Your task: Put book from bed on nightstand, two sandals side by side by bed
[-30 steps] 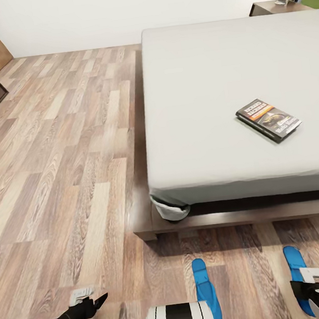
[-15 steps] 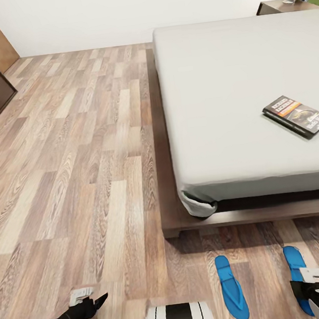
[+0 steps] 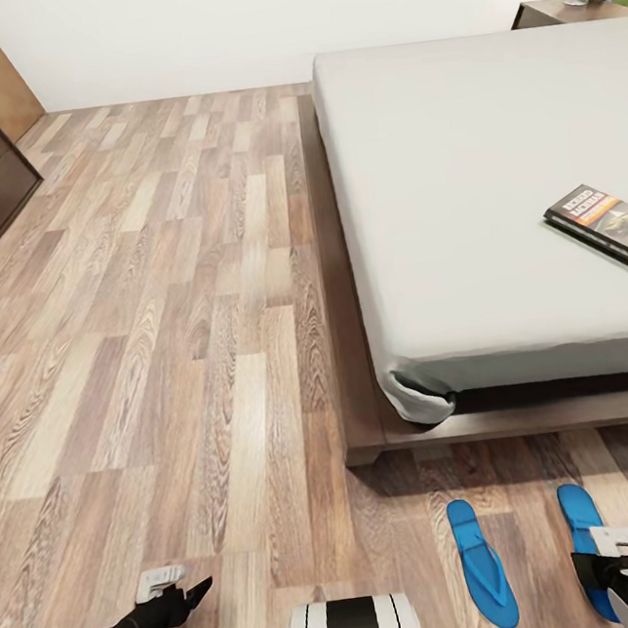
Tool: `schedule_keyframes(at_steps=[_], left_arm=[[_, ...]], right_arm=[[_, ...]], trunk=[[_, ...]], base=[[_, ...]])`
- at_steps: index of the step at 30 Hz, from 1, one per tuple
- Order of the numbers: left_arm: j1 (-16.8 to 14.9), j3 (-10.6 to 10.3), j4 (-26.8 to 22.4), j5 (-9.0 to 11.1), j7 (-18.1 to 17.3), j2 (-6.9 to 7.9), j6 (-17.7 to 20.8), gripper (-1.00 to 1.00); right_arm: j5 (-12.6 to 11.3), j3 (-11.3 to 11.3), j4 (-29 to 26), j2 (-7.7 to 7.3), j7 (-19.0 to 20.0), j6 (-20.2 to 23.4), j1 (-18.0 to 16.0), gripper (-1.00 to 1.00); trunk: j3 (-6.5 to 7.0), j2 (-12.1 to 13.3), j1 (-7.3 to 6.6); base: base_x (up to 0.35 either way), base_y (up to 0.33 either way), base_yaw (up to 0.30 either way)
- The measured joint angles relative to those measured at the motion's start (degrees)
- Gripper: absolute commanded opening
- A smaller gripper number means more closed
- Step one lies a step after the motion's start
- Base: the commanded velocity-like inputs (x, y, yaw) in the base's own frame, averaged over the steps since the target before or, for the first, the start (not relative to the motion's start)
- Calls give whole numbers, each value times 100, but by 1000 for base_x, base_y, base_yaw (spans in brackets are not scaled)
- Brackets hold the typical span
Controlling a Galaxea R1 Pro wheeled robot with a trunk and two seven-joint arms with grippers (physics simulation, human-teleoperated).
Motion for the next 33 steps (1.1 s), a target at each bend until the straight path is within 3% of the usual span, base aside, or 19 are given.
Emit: schedule_keyframes(at_steps=[29,33], left_arm=[[2,-5,-9,-9,-5,-9,0,100],[0,-1,-8,-9,-10,-9,0,100]], right_arm=[[3,6,0,0,1,0,0,-100],[9,9,-43,0,7,-36,-1,-100]], trunk=[[-620,-37,72],[-621,-38,72]], base=[[0,0,0],[0,0,0]])
